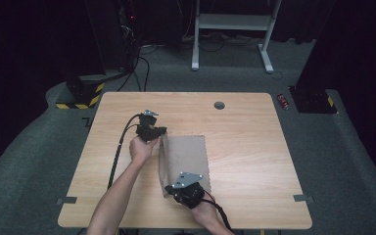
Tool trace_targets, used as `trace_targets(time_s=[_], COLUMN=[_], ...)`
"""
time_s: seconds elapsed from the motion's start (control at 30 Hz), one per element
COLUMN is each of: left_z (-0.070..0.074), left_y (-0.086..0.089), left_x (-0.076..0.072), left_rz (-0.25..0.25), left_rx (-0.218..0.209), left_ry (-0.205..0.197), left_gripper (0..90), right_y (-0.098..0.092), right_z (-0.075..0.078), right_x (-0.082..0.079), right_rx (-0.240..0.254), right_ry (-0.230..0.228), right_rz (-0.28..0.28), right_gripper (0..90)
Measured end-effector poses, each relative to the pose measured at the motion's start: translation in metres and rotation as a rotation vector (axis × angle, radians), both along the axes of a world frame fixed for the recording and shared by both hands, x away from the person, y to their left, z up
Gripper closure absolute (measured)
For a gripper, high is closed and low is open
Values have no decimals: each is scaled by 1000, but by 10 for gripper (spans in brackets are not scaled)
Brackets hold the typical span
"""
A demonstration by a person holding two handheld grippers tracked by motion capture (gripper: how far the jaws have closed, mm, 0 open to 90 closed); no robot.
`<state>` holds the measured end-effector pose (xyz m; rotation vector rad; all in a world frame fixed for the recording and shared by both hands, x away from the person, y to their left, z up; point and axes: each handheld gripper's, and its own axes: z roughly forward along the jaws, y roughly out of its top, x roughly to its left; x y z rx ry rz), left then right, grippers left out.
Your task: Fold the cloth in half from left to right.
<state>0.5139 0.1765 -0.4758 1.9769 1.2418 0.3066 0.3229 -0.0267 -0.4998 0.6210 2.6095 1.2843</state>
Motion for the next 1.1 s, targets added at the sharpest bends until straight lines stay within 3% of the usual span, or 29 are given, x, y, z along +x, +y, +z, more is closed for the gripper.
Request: trace_targets(time_s=[0.7,1.1], left_z=[-1,6], left_y=[-18,-34], left_x=[1,5], left_rz=[-10,-38], left_rx=[-37,-25], left_ry=[-6,-19], left_gripper=[892,892], right_y=[-38,-55], right_z=[-1,1], right_x=[-3,-4], right_rx=[-2,5], right_ry=[2,-12], right_rz=[-85,-127], right_gripper=[897,897])
